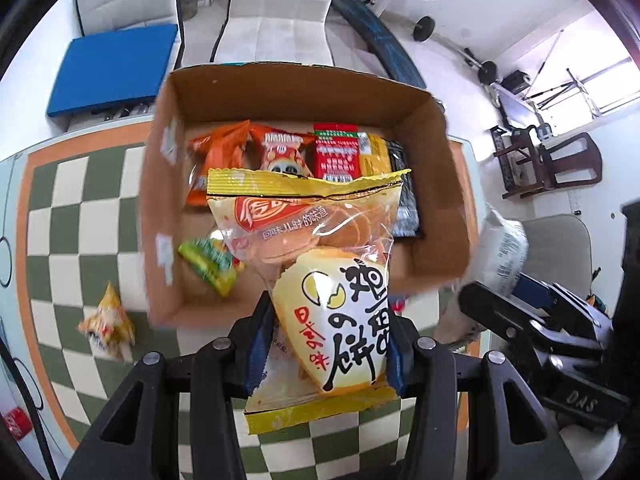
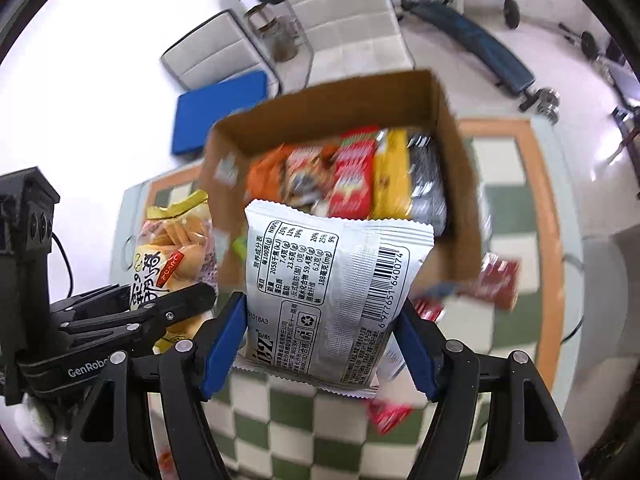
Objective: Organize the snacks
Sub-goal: 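Carry the cracker bag and white packet into the box and open both tools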
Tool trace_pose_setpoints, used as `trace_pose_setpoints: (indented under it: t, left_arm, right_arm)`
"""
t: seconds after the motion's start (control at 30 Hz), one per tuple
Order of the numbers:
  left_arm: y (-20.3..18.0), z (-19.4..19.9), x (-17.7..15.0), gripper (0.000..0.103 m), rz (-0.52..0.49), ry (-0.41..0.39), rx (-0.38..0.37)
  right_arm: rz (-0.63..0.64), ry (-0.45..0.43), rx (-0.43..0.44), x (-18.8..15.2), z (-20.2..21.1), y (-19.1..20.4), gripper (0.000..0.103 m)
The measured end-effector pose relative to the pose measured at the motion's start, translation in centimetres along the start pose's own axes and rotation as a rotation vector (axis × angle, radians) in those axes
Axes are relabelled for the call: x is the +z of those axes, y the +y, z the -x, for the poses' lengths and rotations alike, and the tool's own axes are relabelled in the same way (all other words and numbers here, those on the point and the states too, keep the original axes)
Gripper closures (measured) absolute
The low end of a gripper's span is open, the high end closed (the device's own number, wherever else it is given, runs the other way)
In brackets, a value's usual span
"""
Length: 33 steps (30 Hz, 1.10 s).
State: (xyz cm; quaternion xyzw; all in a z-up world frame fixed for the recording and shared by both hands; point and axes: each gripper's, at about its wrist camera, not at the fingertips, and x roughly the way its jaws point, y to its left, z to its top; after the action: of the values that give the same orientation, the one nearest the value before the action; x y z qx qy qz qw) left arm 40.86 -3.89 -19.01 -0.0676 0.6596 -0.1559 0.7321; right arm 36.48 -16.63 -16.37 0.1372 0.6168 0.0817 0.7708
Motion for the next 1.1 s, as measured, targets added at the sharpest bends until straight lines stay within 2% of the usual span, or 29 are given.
trace_pose_setpoints:
  t: [0.13, 0.23, 0.33, 0.53, 0.63, 0.7, 0.8, 0.87, 0.93, 1.1]
  left_arm:
    - [0.2, -3.6, 3.4, 0.058, 0.003, 0.076, 0.03]
    - [0.5, -5.7, 4.3, 0.058, 0.006, 0.122, 0.054]
    - [0.6, -7.4, 4.3, 0.058, 0.006, 0.166, 0.058]
    - [0.7, -8.9, 3.9, 0.058, 0.012, 0.191, 0.098]
    - [0.8, -9.3, 3.7, 0.057, 0.02, 0.209, 0.083]
    - [0.9, -9.3, 3.6, 0.054, 0.019, 0.199, 0.076]
    - [1.2, -8.5, 3.6, 0.036, 0.039, 0.157, 0.054]
    - [1.5, -8.3, 3.6, 0.019, 0.043, 0.155, 0.046]
    - [1.7, -7.9, 3.6, 0.013, 0.044, 0.146, 0.046]
    - [2.0, -7.2, 3.3, 0.013, 0.042, 0.123, 0.06]
  right_arm:
    - [-0.012, -0.009, -0.05, 2.9, -1.6, -1.4, 0.029]
    - [-0.035, 0.01, -0.07, 4.2, -4.0, -2.7, 0.029]
    - [-0.053, 0.025, -0.085, 4.7, -6.0, -3.4, 0.029]
    - [-0.059, 0.046, -0.103, 5.3, -9.1, -4.5, 0.028]
    - [-0.059, 0.073, -0.099, 5.2, -9.9, -4.7, 0.028]
    - [-0.07, 0.094, -0.1, 5.1, -10.1, -4.8, 0.026]
    - [-0.068, 0.114, -0.115, 5.1, -10.6, -5.1, 0.016]
    - [-0.066, 0.126, -0.115, 5.0, -10.6, -5.0, 0.011]
    - [-0.065, 0.136, -0.126, 4.9, -10.7, -5.0, 0.01]
    - [-0.059, 0.138, -0.127, 4.7, -10.5, -4.8, 0.009]
